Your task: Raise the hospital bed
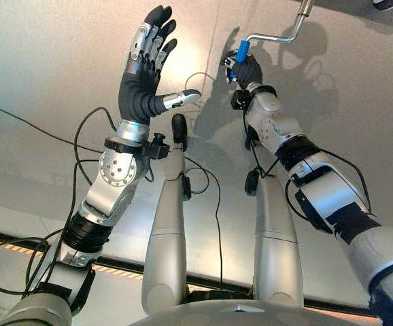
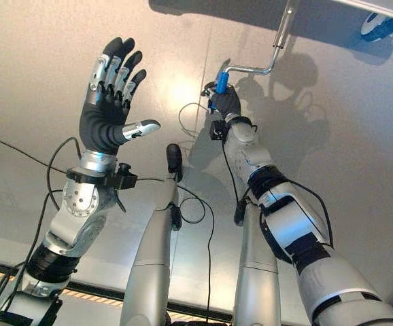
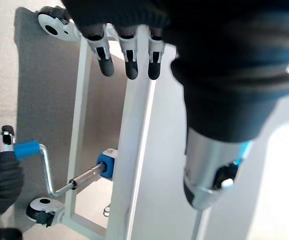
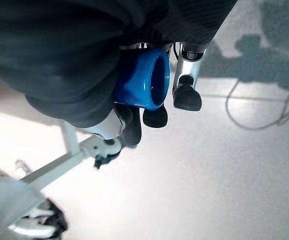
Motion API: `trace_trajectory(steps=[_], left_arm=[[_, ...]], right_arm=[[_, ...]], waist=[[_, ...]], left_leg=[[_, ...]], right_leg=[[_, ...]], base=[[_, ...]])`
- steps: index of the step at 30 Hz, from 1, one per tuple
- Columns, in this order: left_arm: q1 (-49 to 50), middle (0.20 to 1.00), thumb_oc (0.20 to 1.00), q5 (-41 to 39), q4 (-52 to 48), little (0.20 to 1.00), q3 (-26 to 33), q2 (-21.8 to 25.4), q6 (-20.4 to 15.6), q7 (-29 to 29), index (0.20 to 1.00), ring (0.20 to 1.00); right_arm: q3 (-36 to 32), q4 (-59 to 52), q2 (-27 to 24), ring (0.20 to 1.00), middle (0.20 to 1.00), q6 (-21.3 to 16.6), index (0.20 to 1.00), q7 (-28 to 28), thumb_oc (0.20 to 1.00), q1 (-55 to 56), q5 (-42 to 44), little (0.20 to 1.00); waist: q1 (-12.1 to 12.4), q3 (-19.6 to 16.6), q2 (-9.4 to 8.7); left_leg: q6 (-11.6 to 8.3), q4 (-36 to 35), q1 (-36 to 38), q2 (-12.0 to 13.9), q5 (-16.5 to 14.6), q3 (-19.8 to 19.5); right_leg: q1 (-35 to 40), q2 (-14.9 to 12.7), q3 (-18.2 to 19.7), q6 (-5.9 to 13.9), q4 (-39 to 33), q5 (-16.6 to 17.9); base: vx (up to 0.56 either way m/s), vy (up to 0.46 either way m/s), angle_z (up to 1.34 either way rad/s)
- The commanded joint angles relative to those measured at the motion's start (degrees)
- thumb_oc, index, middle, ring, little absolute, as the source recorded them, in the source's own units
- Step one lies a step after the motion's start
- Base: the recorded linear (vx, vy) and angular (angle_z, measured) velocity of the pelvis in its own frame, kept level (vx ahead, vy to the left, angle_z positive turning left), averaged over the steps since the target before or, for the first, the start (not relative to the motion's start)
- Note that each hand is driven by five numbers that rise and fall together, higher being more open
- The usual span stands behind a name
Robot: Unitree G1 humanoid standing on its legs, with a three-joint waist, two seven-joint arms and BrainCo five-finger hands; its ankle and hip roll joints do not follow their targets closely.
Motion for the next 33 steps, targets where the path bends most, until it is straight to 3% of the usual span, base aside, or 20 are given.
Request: trace_trajectory(steps=[1, 14, 23, 33], left_arm=[[4.08, 1.0, 1.0, -0.74, -9.1, 1.0, 1.97, 1.68, -3.69, -0.62, 1.0, 1.0], [5.98, 1.0, 1.0, 0.79, -9.87, 1.0, 3.79, 2.86, -4.51, -1.68, 1.0, 1.0], [10.85, 1.0, 1.0, 0.24, -12.3, 1.0, 7.38, 2.12, -5.41, -4.16, 1.0, 1.0], [13.24, 1.0, 1.0, -0.57, -14.03, 1.0, 9.14, 1.54, -5.93, -6.03, 1.0, 1.0]], right_arm=[[8.24, -11.87, 3.89, 0.2, 0.2, -4.38, 0.2, 4.51, 0.2, -2.11, -3.78, 0.2], [-3.54, -42.13, -9.17, 0.2, 0.2, -12.69, 0.2, 5.38, 0.2, 12.5, 0.64, 0.2], [-15.35, -53.56, -10.48, 0.2, 0.2, -18.41, 0.2, 7.48, 0.2, 26.49, 6.25, 0.2], [-23.4, -54.95, -9.56, 0.2, 0.2, -22.07, 0.2, 4.53, 0.2, 33.83, 6.62, 0.2]], waist=[[0.16, -1.07, -0.46], [-2.24, -1.07, -0.65], [-3.79, -1.07, -0.51], [-4.98, -1.07, -0.77]], left_leg=[[2.03, 6.84, 0.24, -2.77, -6.8, 2.75], [1.8, 5.92, 2.55, -1.92, -6.52, 3.73], [1.57, 4.04, 4.92, -1.28, -6.11, 4.16], [1.49, 2.52, 6.54, -0.78, -5.95, 4.62]], right_leg=[[5.11, -0.84, 3.18, 6.34, -5.32, 0.65], [6.11, 0.0, 4.04, 6.71, -5.1, 0.23], [6.78, 1.09, 4.56, 6.68, -4.73, -0.19], [6.84, 2.0, 5.08, 6.53, -4.15, -0.69]], base=[[0.0, 0.0, 0.0], [0.0, -0.008, 0.0], [-0.01, -0.042, -0.05], [0.0, -0.038, -0.03]])
